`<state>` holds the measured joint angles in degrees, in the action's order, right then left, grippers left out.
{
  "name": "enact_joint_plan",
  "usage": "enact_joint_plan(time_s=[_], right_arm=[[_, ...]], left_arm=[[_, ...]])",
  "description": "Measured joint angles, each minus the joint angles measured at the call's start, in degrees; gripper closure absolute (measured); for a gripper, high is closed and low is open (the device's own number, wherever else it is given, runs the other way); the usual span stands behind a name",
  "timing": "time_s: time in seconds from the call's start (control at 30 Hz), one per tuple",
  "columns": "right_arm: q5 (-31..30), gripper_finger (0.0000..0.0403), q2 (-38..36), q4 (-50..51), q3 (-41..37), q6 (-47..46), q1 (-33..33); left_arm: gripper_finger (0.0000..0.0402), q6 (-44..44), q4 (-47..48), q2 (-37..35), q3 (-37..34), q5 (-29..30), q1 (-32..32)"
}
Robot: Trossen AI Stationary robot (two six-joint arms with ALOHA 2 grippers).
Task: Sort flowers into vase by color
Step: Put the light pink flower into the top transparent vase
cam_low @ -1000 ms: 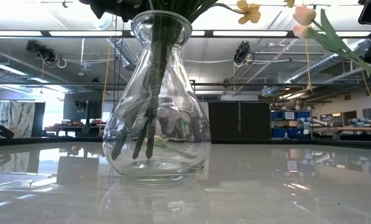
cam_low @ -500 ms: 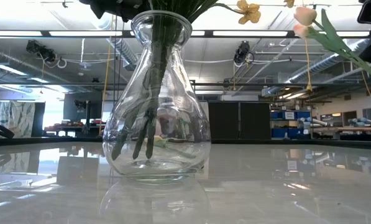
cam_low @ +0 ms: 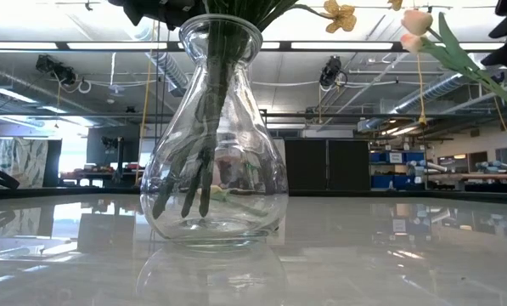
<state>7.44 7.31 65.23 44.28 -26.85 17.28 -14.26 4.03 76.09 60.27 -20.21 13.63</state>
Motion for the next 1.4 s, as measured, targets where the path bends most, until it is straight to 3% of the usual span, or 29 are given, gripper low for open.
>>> enact_joint_plan(time_s=[0.3, 0.57, 0.77, 1.4], right_arm=[[-9.5, 0.0164, 0.0, -1.8, 3.2, 0.5, 0.0], [-13.8, 0.0164, 0.0, -14.3, 3.3, 5.5, 0.0], [-15.3, 0.0164, 0.0, -18.7, 3.3, 13.7, 0.0], [-11.9, 0.0164, 0.0, -20.7, 3.3, 12.9, 0.0]], left_arm=[[0.0241, 0.0, 0.0, 0.0, 0.0, 0.0, 0.0], [0.0241, 0.0, 0.0, 0.0, 0.0, 0.0, 0.0], [0.0241, 0.0, 0.0, 0.0, 0.0, 0.0, 0.0], [0.0241, 0.0, 0.0, 0.0, 0.0, 0.0, 0.0]])
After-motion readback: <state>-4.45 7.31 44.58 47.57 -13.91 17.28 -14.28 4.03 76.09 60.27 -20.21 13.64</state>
